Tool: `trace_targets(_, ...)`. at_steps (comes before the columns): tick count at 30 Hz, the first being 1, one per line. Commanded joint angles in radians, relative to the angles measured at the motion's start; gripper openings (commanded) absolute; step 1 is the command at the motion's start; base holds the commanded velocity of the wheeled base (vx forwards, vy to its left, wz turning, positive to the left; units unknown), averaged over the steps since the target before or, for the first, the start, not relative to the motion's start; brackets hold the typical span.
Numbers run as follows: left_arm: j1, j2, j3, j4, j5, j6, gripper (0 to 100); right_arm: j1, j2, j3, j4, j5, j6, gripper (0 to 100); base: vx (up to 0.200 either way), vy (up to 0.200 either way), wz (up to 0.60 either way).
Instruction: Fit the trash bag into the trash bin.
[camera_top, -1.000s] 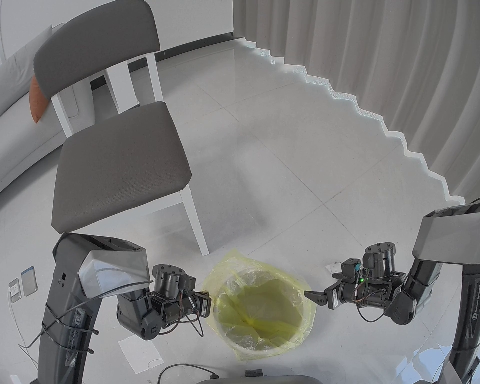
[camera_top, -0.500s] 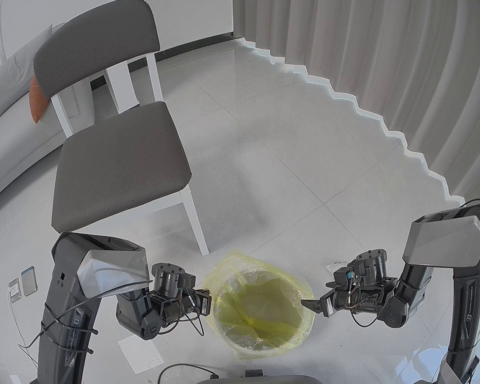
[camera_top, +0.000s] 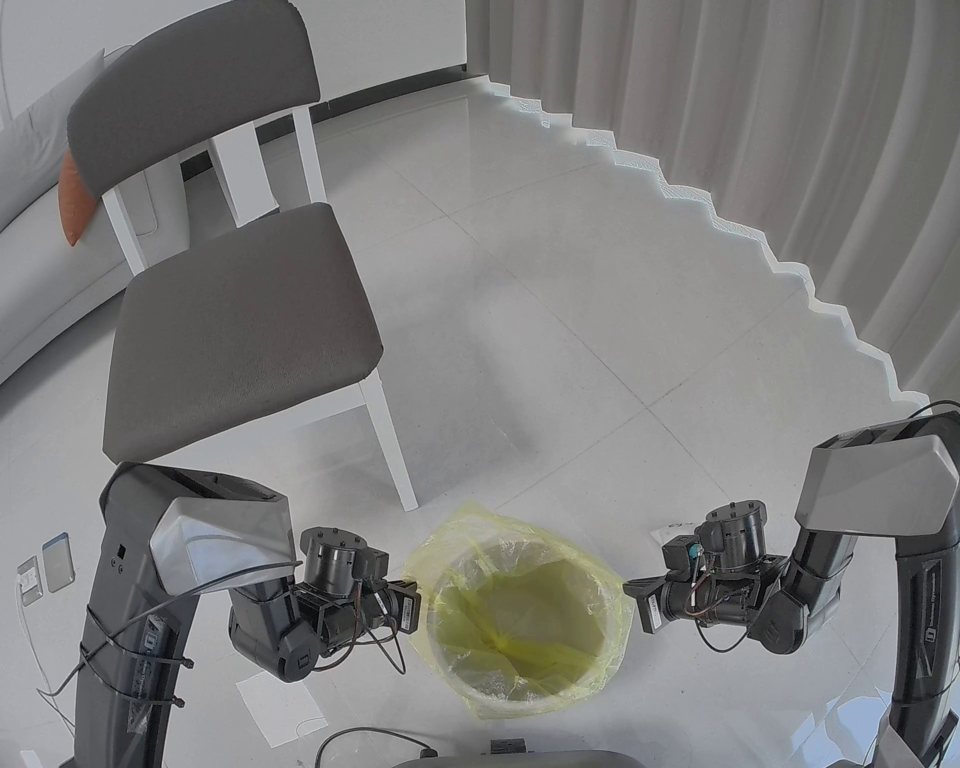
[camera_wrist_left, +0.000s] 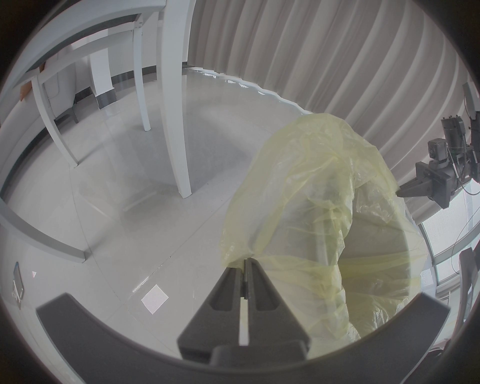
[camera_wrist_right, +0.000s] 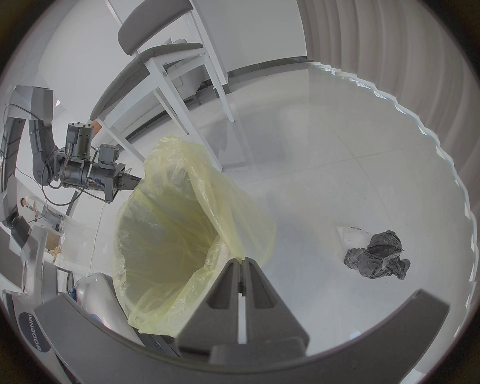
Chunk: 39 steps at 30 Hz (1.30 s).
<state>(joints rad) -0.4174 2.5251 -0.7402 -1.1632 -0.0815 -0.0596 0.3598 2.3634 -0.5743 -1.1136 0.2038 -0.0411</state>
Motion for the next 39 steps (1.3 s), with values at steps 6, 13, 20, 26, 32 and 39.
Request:
trace_targets(6,0.005,0.014,-0.024,-0.007,-0.001,-0.009,0,-0.018,0.060,-0.104,0.090,0.000,0.000,0,0.000,0.000,0.00)
trace_targets(13,0.014,0.031,-0.079,0.030,-0.001,-0.011,0,-0.021,0.102,-0.260,0.242,0.002,-0.002,0,0.000,0.000,0.00)
trace_targets(20,0.022,0.021,-0.171,0.178,0.005,-0.019,0,-0.025,0.108,-0.388,0.414,0.022,-0.003,0,0.000,0.000,0.00)
trace_targets(26,0.023,0.000,-0.235,0.367,0.009,-0.026,0,-0.032,0.109,-0.431,0.511,0.022,-0.005,0,0.000,0.000,0.00)
trace_targets(32,0.031,-0.011,-0.283,0.491,0.009,-0.017,0,-0.041,0.106,-0.432,0.554,0.022,-0.046,0,0.000,0.000,0.00)
trace_targets(39,0.043,-0.017,-0.298,0.557,0.009,-0.009,0,-0.064,0.103,-0.431,0.612,0.019,-0.080,0,0.000,0.000,0.00)
